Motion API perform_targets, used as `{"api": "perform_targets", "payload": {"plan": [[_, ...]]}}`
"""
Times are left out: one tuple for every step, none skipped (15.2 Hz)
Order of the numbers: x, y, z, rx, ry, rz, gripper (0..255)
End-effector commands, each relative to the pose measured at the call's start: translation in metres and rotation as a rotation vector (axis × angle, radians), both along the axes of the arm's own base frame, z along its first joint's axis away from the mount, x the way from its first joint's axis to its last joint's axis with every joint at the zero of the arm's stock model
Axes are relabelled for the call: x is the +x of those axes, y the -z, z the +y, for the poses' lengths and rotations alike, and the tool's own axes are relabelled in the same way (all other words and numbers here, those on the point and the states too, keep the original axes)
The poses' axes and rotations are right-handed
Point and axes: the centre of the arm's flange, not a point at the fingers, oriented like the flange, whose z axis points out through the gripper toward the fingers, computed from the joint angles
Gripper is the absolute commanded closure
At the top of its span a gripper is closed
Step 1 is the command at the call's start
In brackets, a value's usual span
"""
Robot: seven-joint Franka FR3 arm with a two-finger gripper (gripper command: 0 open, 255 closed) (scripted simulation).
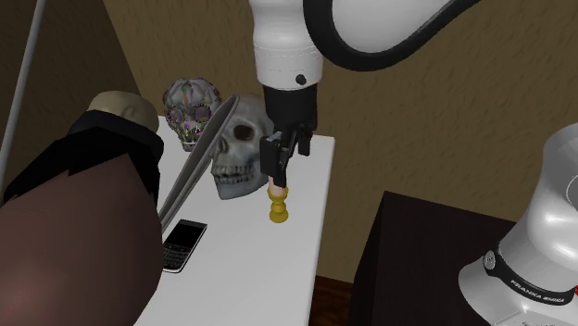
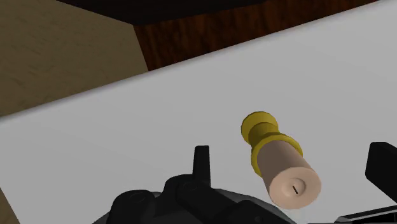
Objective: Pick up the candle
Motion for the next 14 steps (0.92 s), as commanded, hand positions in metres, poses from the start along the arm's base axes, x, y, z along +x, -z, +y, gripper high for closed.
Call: {"api": "perform_targets", "payload": {"plan": [[0.011, 0.013, 0.009, 0.005, -0.002, -0.006, 0], [0.011, 0.019, 0.009, 0.005, -0.002, -0.006, 0], [0.011, 0.024, 0.009, 0.005, -0.002, -0.006, 0], [0.011, 0.029, 0.009, 0.005, -0.002, -0.006, 0], [0.011, 0.035, 0.009, 0.005, -0.002, -0.006, 0], [0.011, 0.04, 0.009, 0.005, -0.002, -0.006, 0], [0.011, 0.045, 0.009, 0.005, -0.002, -0.006, 0], [0.01, 0.048, 0.009, 0.005, -0.002, -0.006, 0], [0.011, 0.048, 0.009, 0.005, -0.002, -0.006, 0], [0.011, 0.048, 0.009, 0.005, -0.002, -0.006, 0], [0.011, 0.048, 0.009, 0.005, -0.002, -0.006, 255], [0.011, 0.048, 0.009, 0.005, -0.002, -0.006, 255], [0.011, 0.048, 0.009, 0.005, -0.002, -0.006, 255], [0.011, 0.048, 0.009, 0.005, -0.002, -0.006, 255]]}}
